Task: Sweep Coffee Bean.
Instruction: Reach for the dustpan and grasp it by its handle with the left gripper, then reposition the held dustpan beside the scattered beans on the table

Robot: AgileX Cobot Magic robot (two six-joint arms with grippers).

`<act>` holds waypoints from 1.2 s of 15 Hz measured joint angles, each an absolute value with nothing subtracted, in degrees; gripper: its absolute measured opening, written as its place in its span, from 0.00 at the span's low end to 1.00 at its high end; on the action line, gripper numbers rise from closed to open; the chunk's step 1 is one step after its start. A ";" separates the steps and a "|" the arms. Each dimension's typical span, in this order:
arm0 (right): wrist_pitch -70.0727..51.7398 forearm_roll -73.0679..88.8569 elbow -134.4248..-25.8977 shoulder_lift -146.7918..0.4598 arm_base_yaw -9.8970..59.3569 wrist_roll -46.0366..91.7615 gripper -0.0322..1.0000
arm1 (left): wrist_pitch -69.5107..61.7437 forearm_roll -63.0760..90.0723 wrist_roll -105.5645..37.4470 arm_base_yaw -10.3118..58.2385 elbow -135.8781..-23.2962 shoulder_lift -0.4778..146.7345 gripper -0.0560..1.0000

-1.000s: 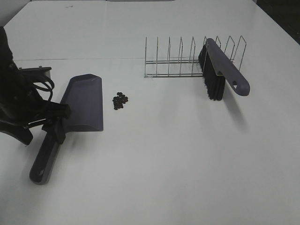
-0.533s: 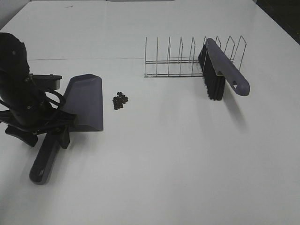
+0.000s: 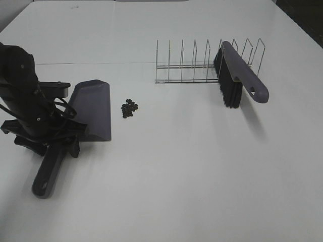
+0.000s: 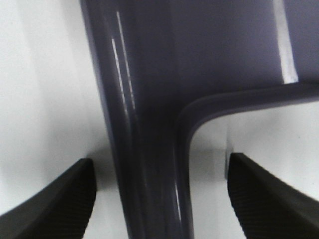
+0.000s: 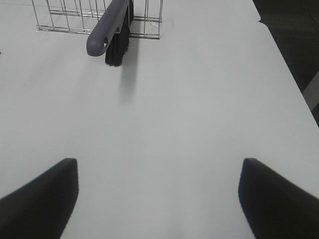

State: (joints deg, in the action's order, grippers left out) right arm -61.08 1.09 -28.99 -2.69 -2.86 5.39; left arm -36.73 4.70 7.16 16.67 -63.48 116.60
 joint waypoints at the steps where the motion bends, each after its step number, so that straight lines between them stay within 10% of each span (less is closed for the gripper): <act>1: -61.08 1.09 -28.99 -2.69 -2.86 5.39 0.78 | -36.73 4.47 7.16 16.67 -63.54 116.71 0.70; 5: -61.08 1.09 -28.99 -2.69 -2.86 5.39 0.78 | -36.44 4.01 7.51 16.67 -63.54 116.77 0.38; 18: -61.08 1.09 -28.99 -2.69 -2.86 5.39 0.78 | -36.96 -0.97 14.95 16.67 -63.31 109.55 0.38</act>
